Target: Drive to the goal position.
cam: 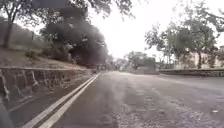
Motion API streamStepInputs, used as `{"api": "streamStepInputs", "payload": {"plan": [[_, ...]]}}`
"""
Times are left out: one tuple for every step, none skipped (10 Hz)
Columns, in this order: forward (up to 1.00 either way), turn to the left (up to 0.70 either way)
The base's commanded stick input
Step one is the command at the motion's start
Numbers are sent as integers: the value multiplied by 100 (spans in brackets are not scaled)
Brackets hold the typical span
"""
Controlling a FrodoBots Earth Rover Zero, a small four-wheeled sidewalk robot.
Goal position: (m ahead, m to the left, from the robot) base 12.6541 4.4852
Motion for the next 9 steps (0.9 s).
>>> {"api": "streamStepInputs", "payload": {"plan": [[70,0],[70,0],[70,0],[70,0],[70,-3],[70,-5],[70,0],[70,0],[70,0]]}}
